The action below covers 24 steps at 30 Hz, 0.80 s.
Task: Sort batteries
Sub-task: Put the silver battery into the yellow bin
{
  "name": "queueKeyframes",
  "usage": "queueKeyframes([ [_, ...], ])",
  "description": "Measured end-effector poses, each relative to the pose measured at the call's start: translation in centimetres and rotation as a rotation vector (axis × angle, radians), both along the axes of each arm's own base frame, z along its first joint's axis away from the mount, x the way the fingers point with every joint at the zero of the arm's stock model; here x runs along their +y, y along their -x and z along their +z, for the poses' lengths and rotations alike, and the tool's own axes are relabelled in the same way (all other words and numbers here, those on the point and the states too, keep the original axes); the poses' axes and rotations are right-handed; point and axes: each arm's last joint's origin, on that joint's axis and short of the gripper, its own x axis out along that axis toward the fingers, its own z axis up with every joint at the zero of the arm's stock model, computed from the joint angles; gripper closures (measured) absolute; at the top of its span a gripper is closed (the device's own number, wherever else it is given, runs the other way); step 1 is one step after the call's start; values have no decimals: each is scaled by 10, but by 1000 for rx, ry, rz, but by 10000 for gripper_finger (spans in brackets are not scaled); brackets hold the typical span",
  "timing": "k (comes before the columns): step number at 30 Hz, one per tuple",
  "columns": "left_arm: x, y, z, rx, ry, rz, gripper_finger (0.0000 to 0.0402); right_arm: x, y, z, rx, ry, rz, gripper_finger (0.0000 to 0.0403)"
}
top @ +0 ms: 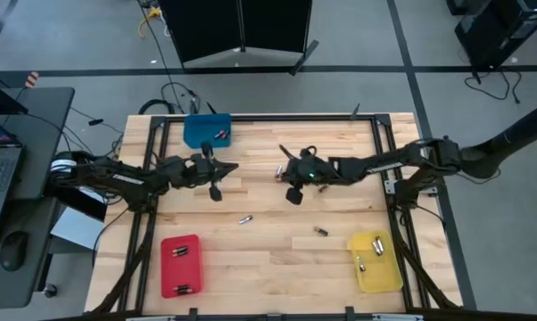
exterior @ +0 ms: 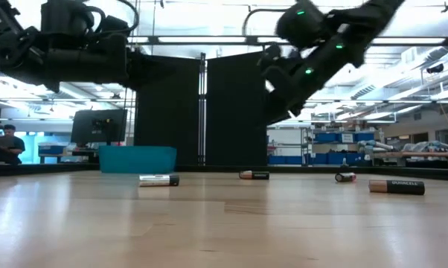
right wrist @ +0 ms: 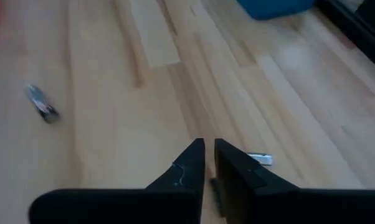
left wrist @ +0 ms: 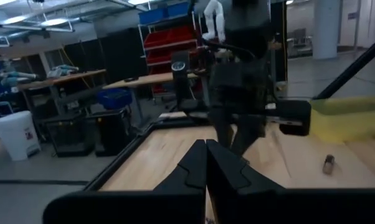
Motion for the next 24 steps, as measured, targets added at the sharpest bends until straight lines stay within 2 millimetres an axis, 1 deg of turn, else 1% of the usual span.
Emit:
queueKeyframes([
  [4,0,3,-4,13,2,4,391,-17,-15,4,204,54,76,329],
  [9,-1,5,-8,34,-30,7,391,-40,-41,15,377,98,160,294],
  [14,-1,5,-8,40,-39,8,390,-51,-63,15,529,160,326,266],
  [19,-1,5,-9,49,-39,7,390,-54,-77,2,672,211,496,250],
  [24,-1,5,-10,58,-37,7,389,-58,-83,-17,744,277,630,245],
])
